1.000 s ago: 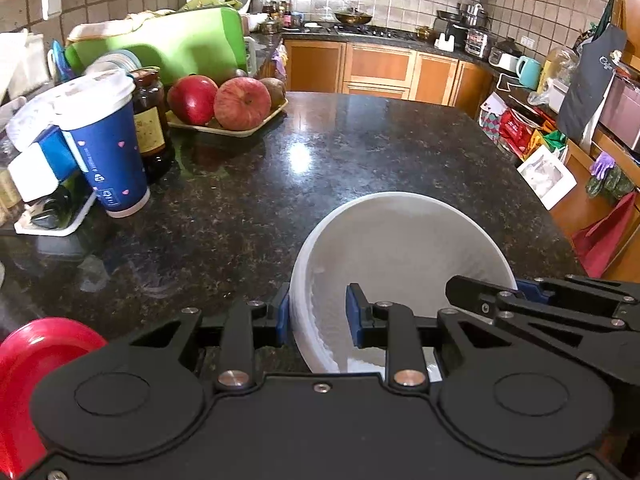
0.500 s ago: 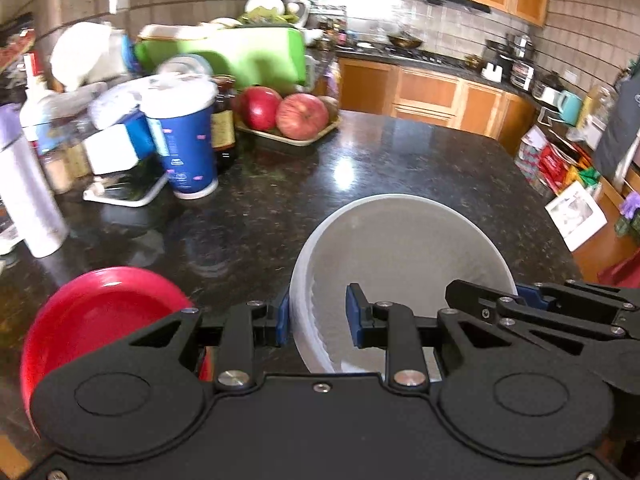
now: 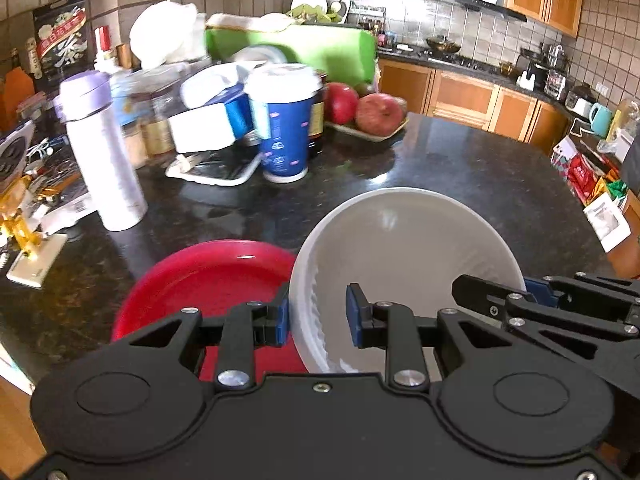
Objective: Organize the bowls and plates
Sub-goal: 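Lower the white bowls with both tools onto the red plate stack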
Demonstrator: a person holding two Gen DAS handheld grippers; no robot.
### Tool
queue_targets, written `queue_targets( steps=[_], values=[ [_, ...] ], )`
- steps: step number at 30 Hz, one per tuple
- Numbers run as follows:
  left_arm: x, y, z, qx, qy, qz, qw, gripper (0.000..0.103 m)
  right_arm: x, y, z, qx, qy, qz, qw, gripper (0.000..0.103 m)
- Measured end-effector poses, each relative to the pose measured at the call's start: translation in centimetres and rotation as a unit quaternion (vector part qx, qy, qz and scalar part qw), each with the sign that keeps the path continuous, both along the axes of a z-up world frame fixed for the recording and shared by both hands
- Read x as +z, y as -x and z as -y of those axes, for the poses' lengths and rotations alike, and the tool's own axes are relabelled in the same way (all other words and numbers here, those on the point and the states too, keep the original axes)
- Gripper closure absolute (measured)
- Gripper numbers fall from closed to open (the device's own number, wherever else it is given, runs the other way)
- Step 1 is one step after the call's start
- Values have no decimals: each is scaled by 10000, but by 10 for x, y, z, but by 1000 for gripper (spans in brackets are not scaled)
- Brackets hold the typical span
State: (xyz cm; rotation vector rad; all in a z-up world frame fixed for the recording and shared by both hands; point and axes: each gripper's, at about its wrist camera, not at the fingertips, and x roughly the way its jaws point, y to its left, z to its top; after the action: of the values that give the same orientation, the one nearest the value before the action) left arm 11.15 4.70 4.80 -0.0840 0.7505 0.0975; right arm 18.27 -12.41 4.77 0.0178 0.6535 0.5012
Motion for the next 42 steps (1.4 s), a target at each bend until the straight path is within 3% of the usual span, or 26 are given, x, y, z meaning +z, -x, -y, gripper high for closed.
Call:
queue_targets(
  steps=[9, 19, 30, 33, 42],
  values=[
    [-3, 14, -62, -238, -14, -253, 9994, 67, -5, 17, -72, -112, 177, -215, 9995, 83],
    [-17, 9, -106, -544, 42, -502, 9972, 67, -18, 23, -121, -338, 346, -542, 9974, 83],
    [-20, -10, -118, -926, 177, -460, 9945, 67, -17, 10, -130, -657, 421, -585, 9952, 83],
    [-21, -12, -118, -1001, 167, -422, 9939, 60, -18, 9, -131, -694, 436, -566, 9950, 82],
    [-21, -17, -120, -1120, 264, -374, 9927, 53, -18, 5, -132, -712, 437, -545, 9950, 79]
  ],
)
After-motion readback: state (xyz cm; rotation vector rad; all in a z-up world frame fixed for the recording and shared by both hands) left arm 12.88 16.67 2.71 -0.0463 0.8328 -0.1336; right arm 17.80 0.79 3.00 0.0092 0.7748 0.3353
